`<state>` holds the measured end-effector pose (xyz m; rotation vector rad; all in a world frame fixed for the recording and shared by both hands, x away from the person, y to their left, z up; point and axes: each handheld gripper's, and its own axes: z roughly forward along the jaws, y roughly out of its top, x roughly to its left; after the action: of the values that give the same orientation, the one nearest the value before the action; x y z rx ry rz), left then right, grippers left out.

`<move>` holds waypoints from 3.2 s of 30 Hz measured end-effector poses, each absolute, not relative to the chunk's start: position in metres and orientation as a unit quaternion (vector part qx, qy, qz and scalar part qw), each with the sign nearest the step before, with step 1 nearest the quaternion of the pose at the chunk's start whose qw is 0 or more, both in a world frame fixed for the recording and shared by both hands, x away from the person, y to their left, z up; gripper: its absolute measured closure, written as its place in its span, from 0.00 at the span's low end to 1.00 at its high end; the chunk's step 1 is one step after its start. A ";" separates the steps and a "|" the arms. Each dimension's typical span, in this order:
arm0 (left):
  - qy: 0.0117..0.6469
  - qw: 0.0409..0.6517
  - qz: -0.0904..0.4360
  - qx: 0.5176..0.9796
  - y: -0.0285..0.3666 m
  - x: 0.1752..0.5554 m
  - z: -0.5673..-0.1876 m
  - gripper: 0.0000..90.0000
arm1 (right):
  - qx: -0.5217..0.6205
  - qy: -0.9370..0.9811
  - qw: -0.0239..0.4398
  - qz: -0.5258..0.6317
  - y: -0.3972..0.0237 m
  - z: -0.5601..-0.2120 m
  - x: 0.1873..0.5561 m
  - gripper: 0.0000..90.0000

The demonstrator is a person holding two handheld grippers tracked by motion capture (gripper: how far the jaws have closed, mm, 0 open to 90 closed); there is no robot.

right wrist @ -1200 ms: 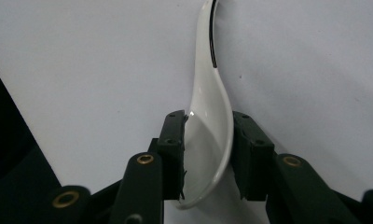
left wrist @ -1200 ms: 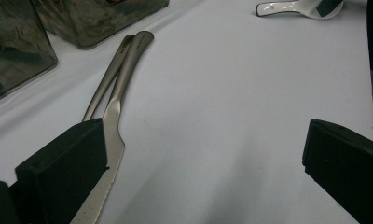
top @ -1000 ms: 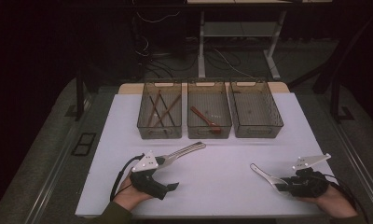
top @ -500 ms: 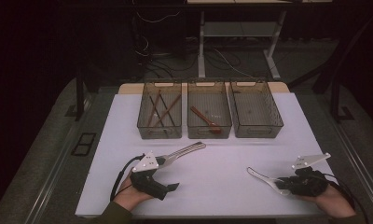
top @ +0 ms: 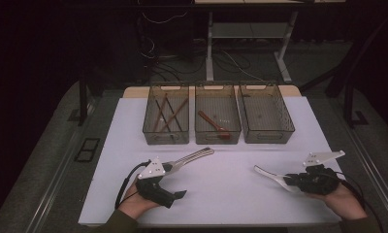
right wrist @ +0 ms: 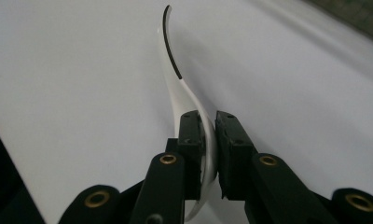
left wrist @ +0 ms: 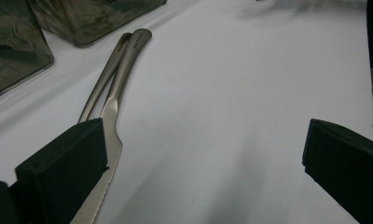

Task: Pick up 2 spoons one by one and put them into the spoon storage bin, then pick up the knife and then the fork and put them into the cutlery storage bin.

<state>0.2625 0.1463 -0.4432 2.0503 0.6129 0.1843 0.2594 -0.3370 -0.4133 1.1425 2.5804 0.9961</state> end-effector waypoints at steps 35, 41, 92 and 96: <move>0.251 0.481 0.072 0.837 0.148 0.263 -0.443 0.00 | 0.339 0.856 0.148 0.362 -0.213 -0.357 0.397 0.89; 0.249 0.481 0.072 0.837 0.148 0.263 -0.443 0.00 | 0.347 0.857 0.149 0.351 -0.194 -0.361 0.419 0.89; 0.250 0.477 0.076 0.839 0.149 0.261 -0.442 0.00 | 0.385 0.789 0.108 0.467 -0.271 -0.390 0.320 0.24; 0.250 0.480 0.077 0.837 0.148 0.260 -0.441 0.00 | 0.388 0.788 0.117 0.464 -0.281 -0.401 0.303 0.22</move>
<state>0.2602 0.1483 -0.4408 2.0428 0.6106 0.1871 0.3034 -0.2808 -0.4010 1.1343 2.3054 1.3588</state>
